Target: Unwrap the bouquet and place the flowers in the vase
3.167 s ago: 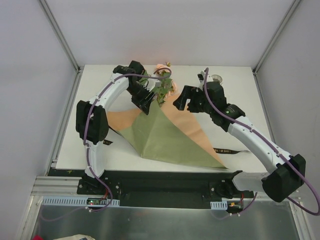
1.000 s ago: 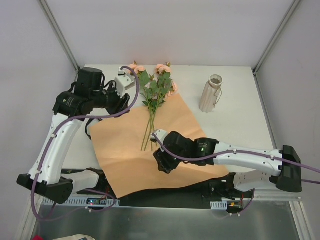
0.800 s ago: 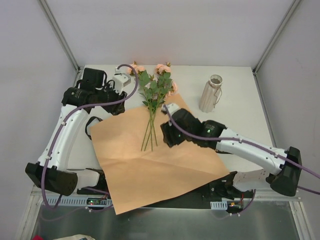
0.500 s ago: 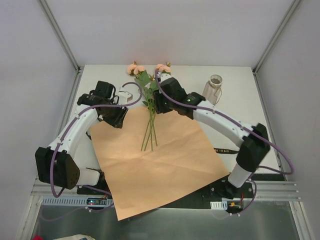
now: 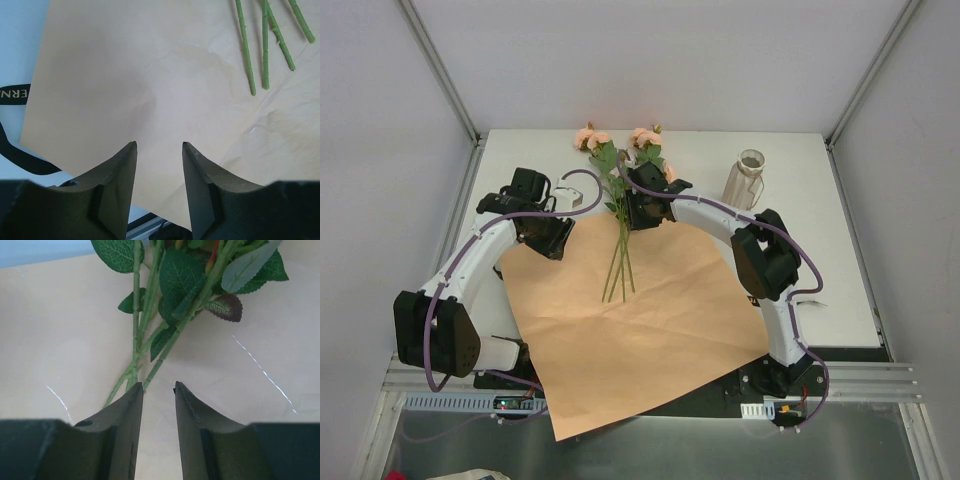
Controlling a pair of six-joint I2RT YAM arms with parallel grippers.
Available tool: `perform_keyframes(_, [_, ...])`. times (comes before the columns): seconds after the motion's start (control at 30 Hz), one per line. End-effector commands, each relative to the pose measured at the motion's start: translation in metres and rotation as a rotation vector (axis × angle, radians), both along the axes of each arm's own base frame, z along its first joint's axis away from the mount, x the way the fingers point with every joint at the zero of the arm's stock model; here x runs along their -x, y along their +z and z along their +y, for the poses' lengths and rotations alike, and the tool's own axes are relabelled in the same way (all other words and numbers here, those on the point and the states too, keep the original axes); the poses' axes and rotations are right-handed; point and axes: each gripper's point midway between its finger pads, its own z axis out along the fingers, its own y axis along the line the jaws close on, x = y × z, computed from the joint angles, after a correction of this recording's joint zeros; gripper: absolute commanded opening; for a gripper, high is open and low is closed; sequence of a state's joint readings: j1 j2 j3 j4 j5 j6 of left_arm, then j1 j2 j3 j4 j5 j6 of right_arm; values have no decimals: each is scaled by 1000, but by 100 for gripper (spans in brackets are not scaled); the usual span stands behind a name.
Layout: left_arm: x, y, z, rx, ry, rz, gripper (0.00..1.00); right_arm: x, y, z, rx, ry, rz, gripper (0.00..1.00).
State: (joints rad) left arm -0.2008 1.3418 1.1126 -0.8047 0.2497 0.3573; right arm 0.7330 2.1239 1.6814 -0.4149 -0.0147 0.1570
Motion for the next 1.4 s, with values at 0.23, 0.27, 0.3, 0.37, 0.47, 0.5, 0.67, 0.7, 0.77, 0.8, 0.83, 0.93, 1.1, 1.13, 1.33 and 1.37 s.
perform_keyframes(0.23, [6,-5,6,-13,-7,-22,41,-8,20,19,-111,-14,-32,50])
perform_keyframes(0.27, [5,-5,7,-17,-5,-25,41,-10,15,18,-102,-19,-28,48])
perform_keyframes(0.3, [5,-3,7,-16,-5,-31,42,-12,14,17,-96,-24,-33,47])
perform_keyframes(0.37, [6,-3,8,-21,-4,-37,42,-17,9,16,-87,-33,-36,43])
perform_keyframes(0.47, [6,-2,10,-29,-7,-45,42,-25,2,13,-69,-44,-38,40])
perform_keyframes(0.5, [5,-2,10,-31,-8,-46,42,-28,1,13,-68,-49,-41,39])
perform_keyframes(0.67, [6,0,12,-37,-10,-54,42,-34,-11,10,-46,-57,-26,35])
perform_keyframes(0.7, [6,0,12,-38,-11,-54,42,-34,-13,8,-38,-60,-24,34])
perform_keyframes(0.77, [6,2,13,-40,-9,-64,41,-32,-18,4,-26,-64,-13,29])
perform_keyframes(0.8, [6,1,13,-42,-10,-63,42,-33,-18,3,-27,-69,-13,27])
perform_keyframes(0.83, [6,2,13,-44,-11,-66,42,-32,-14,2,-31,-69,-17,26])
perform_keyframes(0.93, [7,-1,15,-51,-8,-59,41,-30,-4,0,-41,-66,-31,23])
perform_keyframes(1.1, [6,0,13,-43,-5,-58,41,-31,15,-11,-43,-95,-95,8])
perform_keyframes(1.13, [7,0,13,-41,-3,-57,41,-30,29,-11,-60,-92,-118,4])
perform_keyframes(1.33, [6,0,13,-39,3,-58,41,-27,101,-20,-138,-88,-263,1])
perform_keyframes(1.37, [6,2,13,-40,2,-63,41,-27,111,-21,-146,-89,-280,1])
